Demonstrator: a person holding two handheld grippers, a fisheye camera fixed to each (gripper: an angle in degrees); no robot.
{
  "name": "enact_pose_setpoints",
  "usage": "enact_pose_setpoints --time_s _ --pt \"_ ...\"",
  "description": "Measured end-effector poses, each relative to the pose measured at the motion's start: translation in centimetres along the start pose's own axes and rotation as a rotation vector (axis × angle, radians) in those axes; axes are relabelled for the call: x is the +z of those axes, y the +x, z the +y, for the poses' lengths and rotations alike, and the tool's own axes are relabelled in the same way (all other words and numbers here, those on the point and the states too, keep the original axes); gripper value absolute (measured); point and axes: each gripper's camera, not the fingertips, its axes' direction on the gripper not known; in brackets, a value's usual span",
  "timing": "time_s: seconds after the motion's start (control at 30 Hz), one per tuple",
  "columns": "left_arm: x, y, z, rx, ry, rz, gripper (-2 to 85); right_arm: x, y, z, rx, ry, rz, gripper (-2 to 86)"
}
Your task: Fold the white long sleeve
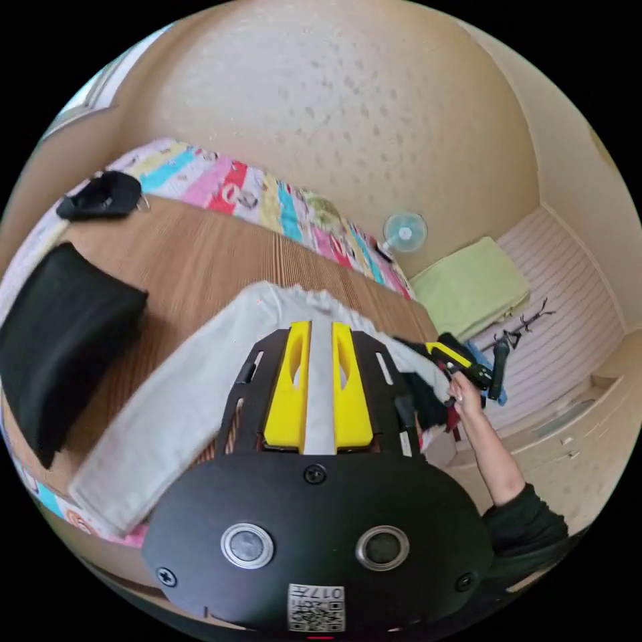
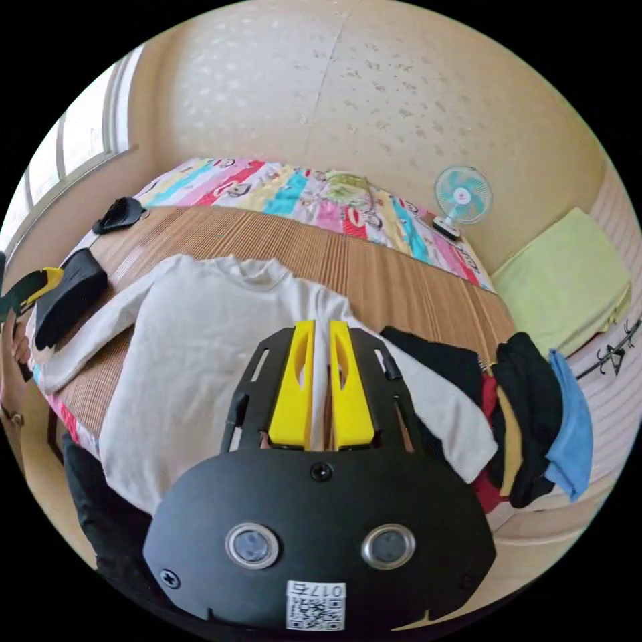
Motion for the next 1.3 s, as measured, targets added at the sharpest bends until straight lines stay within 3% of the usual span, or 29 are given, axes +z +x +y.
enact_pose_setpoints --time_s 0.13,0.2,0.33,0.47,0.53,0.73,0.9,0.97,1.03,1.2,1.3 --pt "10.7 -1.9 9.1 -0.031 -0.165 -0.024 5.5 12.3 -3.0 9.7 0.048 -0.147 -0.159 4.9" --pt "12.9 -2.4 11.9 -0.050 -0.165 -0.038 5.1 12.8 -2.1 11.2 0.086 -0.061 -0.184 4.3" --pt "12.9 -2.7 15.8 -0.030 -0.004 -0.075 1.1 14.9 -0.8 10.8 0.128 -0.109 -0.197 1.8" --pt "12.4 0.8 19.7 0.088 0.069 -0.297 -0.1 15.7 0.6 12.1 0.160 -0.125 -0.257 0.9" --pt "11.6 1.5 22.1 0.044 0.125 -0.332 -0.3 15.5 0.7 13.8 0.160 -0.099 -0.260 0.7" --pt "7.6 -0.1 23.9 -0.079 0.051 -0.239 -0.5 13.2 -2.4 22.3 0.104 0.069 -0.070 0.5" --pt "3.0 -3.9 26.3 -0.183 0.080 -0.028 -0.6 11.7 -3.8 30.1 0.139 0.251 0.018 0.5" --pt "-1.2 -6.5 27.0 -0.202 0.209 0.070 -0.4 12.1 -1.5 30.7 0.213 0.263 -0.085 0.4" --pt "-5.5 -9.1 27.2 -0.242 0.353 0.058 0.2 12.6 0.0 31.6 0.254 0.309 -0.171 0.4" --pt "-17.6 -15.7 28.3 -0.346 0.660 -0.209 8.9 13.3 1.9 33.7 0.263 0.371 -0.281 0.5" --pt "-22.4 -20.6 30.0 -0.555 0.782 -0.343 13.0 13.4 1.7 34.1 0.242 0.370 -0.251 0.5"
